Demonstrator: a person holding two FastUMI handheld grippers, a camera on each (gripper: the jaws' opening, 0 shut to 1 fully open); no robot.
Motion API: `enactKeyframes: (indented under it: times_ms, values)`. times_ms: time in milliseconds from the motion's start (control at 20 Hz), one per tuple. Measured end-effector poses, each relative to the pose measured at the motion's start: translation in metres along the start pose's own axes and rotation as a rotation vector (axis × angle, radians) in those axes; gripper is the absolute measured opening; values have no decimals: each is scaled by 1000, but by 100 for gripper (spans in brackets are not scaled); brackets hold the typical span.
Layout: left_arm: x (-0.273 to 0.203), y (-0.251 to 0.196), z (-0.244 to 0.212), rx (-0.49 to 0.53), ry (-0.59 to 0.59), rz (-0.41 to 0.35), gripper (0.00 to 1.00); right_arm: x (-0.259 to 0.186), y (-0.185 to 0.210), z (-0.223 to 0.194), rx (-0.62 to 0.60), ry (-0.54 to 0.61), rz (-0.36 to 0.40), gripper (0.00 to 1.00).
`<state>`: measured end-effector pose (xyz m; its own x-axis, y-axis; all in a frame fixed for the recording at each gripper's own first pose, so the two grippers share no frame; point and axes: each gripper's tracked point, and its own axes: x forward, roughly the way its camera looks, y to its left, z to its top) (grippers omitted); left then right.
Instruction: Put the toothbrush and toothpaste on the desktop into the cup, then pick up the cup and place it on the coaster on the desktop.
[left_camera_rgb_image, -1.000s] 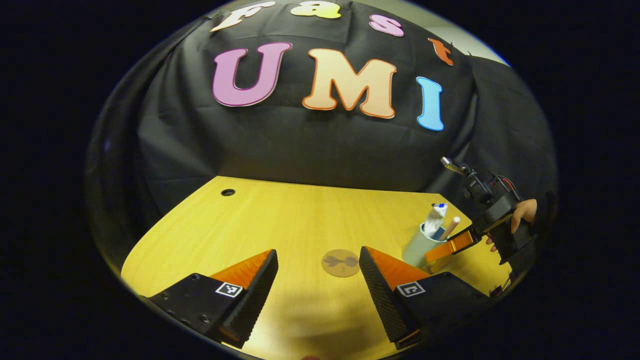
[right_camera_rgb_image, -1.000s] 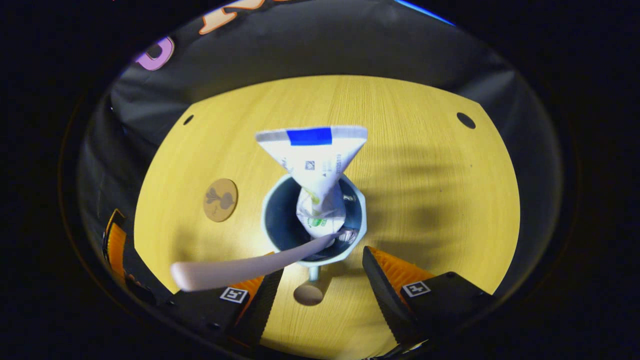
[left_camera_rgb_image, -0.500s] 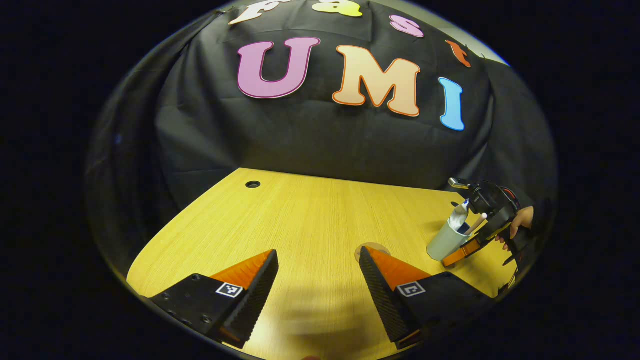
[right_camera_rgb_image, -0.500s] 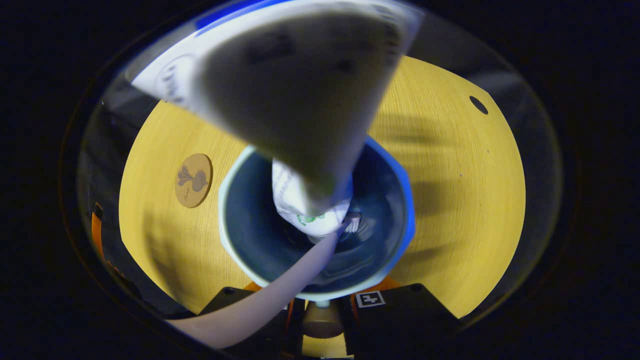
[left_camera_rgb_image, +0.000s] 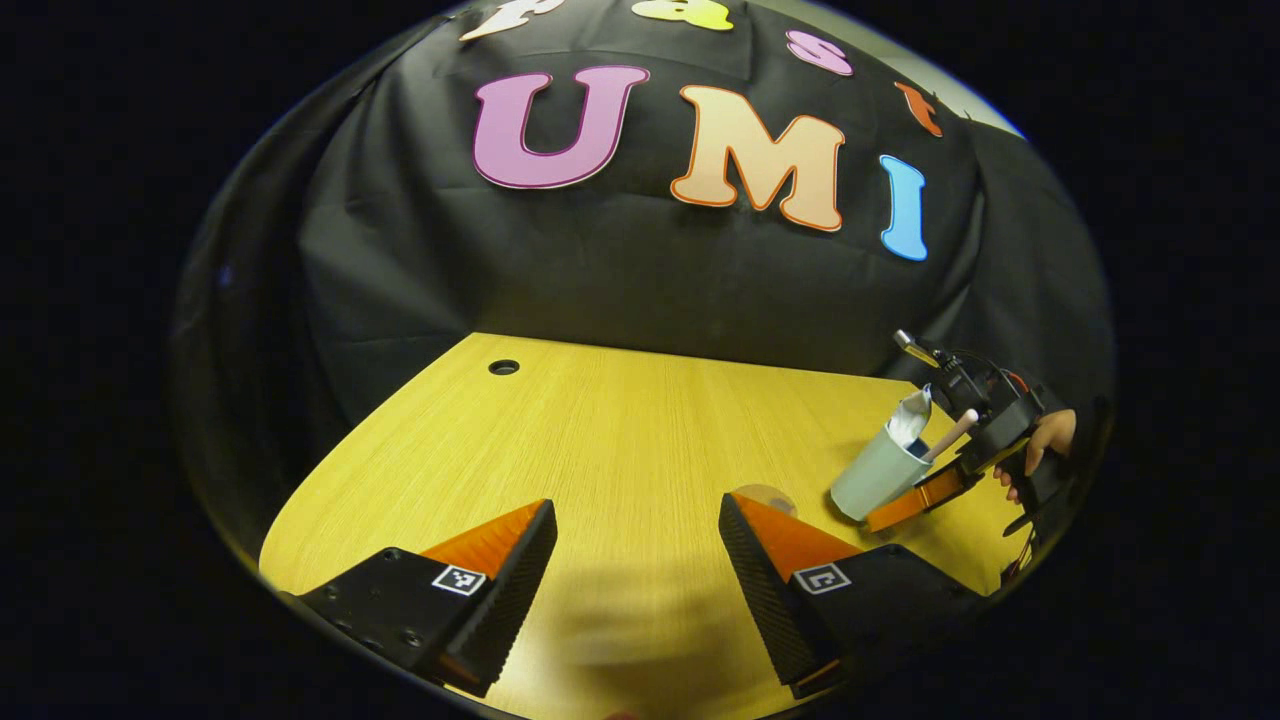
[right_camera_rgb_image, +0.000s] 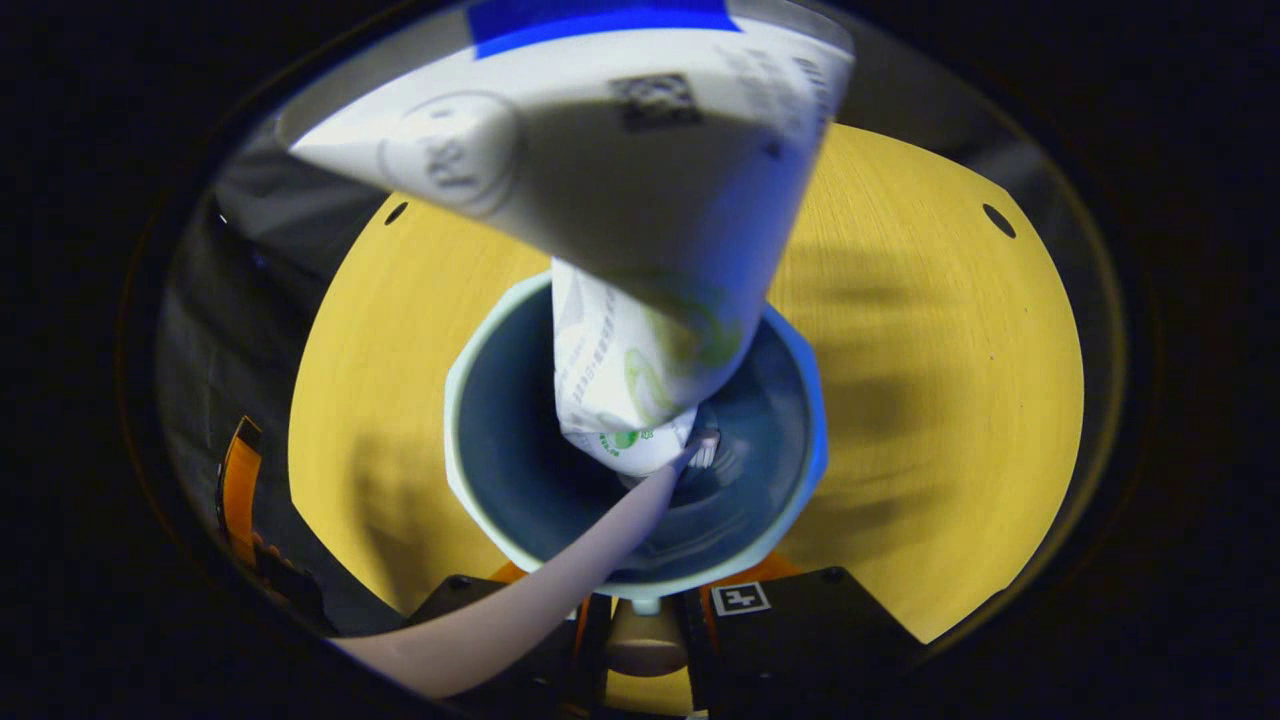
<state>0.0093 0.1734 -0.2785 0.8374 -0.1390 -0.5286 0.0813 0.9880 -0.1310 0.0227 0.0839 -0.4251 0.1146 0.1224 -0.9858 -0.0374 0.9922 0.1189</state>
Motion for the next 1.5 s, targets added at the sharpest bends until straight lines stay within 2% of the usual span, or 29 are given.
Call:
enactKeyframes:
  times_ms: [300, 550, 600, 650, 700, 800, 850, 900, 1000, 1150, 1300, 1350, 1400, 1500]
  values:
    - [4, 12, -1, 0, 11, -27, 95, 8, 44, 10, 27, -17, 60, 38]
    - [7, 23, -5, -11, 25, -43, 95, 12, 85, 17, 27, -33, 57, 38]
    - [8, 27, -7, -13, 32, -43, 95, 14, 88, 21, 34, -32, 56, 38]
    - [8, 31, -8, -15, 36, -39, 95, 14, 88, 20, 36, -32, 51, 28]
    - [8, 35, -9, -18, 38, -35, 95, 15, 90, 20, 37, -27, 49, 33]
    - [7, 42, -9, -22, 42, -28, 95, 16, 88, 19, 32, -17, 27, 33]
    - [6, 46, -9, -24, 41, -22, 95, 17, 89, 17, 22, -10, 13, 28]
    - [6, 50, -10, -27, 42, -15, 95, 17, 91, 14, 19, 0, 7, 33]
    - [5, 56, -11, -32, 45, -5, 95, 22, 89, 16, 20, 7, -8, 33]
    - [3, 56, -11, -37, 43, -2, 95, 14, 98, 13, 42, 13, 19, 34]
    - [4, 47, -8, -38, 38, -17, 95, 4, 104, 15, 16, -17, 38, 66]
    - [4, 43, -7, -35, 39, -20, 95, -1, 103, 14, 5, -31, 34, 56]
    - [3, 38, -4, -31, 35, -23, 95, -3, 106, 13, -11, -51, 40, 86]
    - [-1, 23, 5, -22, 17, -35, 95, -16, 106, 18, -49, -117, 57, 91]
